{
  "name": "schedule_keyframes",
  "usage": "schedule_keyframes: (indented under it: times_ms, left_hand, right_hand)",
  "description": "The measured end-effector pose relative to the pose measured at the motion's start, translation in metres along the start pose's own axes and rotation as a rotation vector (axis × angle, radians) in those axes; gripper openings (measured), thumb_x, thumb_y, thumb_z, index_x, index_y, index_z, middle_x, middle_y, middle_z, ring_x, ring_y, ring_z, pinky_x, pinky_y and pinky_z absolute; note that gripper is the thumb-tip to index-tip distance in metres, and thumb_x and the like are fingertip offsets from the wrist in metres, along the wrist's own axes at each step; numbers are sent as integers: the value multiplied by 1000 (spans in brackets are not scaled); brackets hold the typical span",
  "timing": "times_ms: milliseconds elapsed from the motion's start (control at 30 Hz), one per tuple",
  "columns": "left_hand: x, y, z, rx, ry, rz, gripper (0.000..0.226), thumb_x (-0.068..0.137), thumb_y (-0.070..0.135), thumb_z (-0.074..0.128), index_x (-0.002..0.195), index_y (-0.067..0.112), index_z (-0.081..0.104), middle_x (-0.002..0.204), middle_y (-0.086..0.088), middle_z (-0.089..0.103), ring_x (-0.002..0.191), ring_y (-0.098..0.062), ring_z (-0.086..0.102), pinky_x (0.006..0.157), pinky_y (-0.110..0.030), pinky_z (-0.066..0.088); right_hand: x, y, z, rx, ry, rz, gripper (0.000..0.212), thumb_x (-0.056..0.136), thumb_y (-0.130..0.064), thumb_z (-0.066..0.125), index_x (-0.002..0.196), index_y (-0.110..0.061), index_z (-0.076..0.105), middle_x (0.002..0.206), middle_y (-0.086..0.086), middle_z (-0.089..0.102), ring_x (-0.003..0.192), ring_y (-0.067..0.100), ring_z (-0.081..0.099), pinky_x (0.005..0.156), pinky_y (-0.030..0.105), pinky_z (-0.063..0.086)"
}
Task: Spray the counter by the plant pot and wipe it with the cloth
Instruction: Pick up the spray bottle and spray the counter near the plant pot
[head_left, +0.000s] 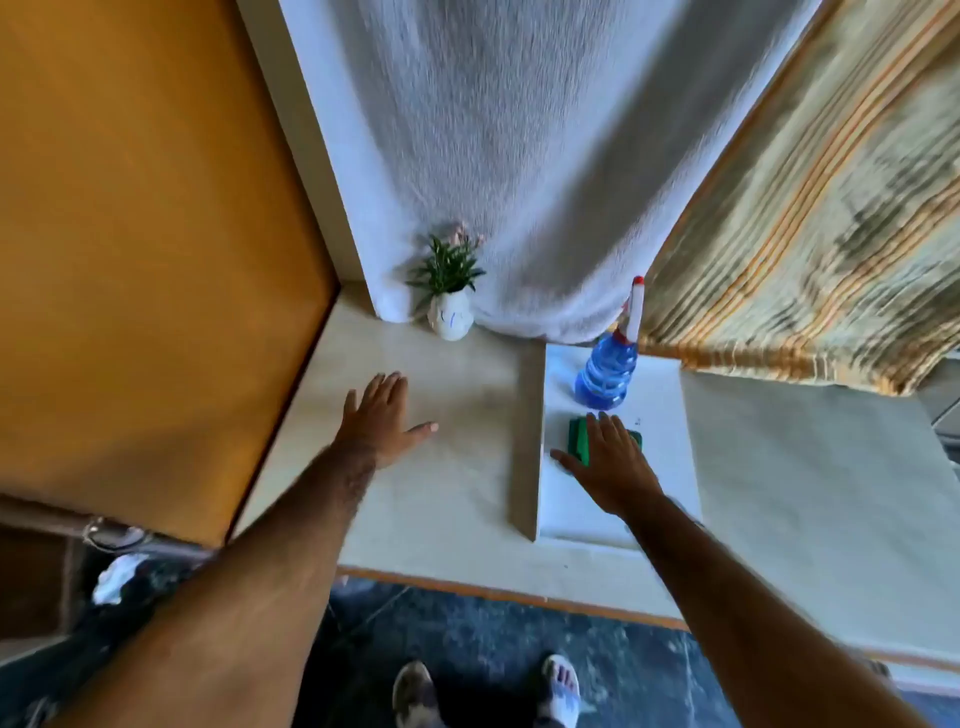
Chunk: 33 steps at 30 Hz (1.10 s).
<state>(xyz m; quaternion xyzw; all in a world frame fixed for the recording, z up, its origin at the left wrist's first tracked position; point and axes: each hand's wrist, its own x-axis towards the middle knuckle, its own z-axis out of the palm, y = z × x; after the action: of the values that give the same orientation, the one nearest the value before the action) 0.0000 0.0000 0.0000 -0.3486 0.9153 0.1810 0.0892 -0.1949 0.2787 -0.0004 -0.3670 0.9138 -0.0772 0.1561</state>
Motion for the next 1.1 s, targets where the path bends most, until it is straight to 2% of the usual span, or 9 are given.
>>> schedule_keyframes:
  times_ms: [167, 267, 400, 567, 667, 767, 833, 900, 1100]
  left_hand:
    - [-3, -13, 62, -40, -173, -148, 98, 88, 73, 42, 157, 16, 5, 168, 0, -4, 153, -19, -4, 121, -58, 6]
    - [-6, -17, 79, 33, -156, -123, 99, 88, 74, 39, 157, 16, -3, 167, -1, -15, 153, -23, -6, 120, -60, 6]
    - [-4, -21, 86, 37, -189, -117, 100, 88, 76, 32, 155, 19, -14, 165, -1, -24, 153, -23, -14, 120, -61, -1]
    - [-1, -24, 87, 62, -251, -117, 100, 87, 79, 24, 152, 20, -24, 161, 0, -33, 150, -21, -24, 120, -61, -6]
    - [-2, -24, 86, 67, -264, -114, 100, 86, 80, 20, 151, 20, -27, 158, 1, -38, 148, -20, -28, 120, -61, -8]
    - [-2, -24, 87, 70, -254, -111, 100, 86, 80, 21, 151, 20, -26, 159, 1, -36, 149, -20, -27, 120, -60, -9]
    - [-2, -24, 88, 75, -247, -109, 100, 86, 81, 20, 150, 20, -27, 159, 0, -36, 149, -20, -27, 120, -60, -9]
    - [-1, -26, 90, 81, -242, -108, 100, 85, 82, 18, 150, 21, -27, 159, 0, -36, 148, -20, -27, 120, -60, -9]
    - [-1, -29, 93, 104, -231, -99, 101, 82, 85, 11, 149, 21, -30, 156, 1, -39, 147, -20, -29, 119, -62, -11]
  right_hand:
    - [-14, 20, 50, -31, 2, 46, 90, 94, -68, 43, 155, -4, 25, 164, 17, 19, 151, 32, 14, 123, 47, 18]
    - [-10, 20, 52, 43, 69, 52, 83, 95, -66, 45, 151, -7, 34, 160, 17, 30, 148, 32, 24, 121, 47, 25]
    - [17, 25, 20, 405, 345, 177, 67, 93, -50, 62, 139, -3, 46, 139, 20, 52, 129, 36, 47, 109, 46, 41]
    - [84, 20, -46, 740, 633, 232, 94, 78, -45, 83, 148, -5, 34, 148, 16, 46, 136, 26, 42, 114, 38, 33]
    - [115, 18, -72, 835, 573, 216, 94, 67, -42, 90, 144, -25, 38, 135, 0, 60, 117, 12, 59, 102, 33, 46]
    - [129, 21, -68, 912, 486, 115, 77, 68, -19, 88, 128, -50, 50, 103, -24, 66, 82, -8, 62, 87, 27, 55]
    - [131, 23, -57, 946, 470, 84, 65, 72, -12, 84, 125, -41, 58, 103, -12, 71, 88, 0, 65, 90, 33, 56]
    - [132, 24, -49, 979, 500, 78, 53, 75, -17, 81, 122, -32, 62, 95, -2, 72, 86, 6, 68, 84, 29, 56]
    - [145, 14, -57, 1067, 591, 163, 32, 78, -14, 72, 108, -26, 67, 70, -12, 60, 66, 5, 59, 67, 23, 52]
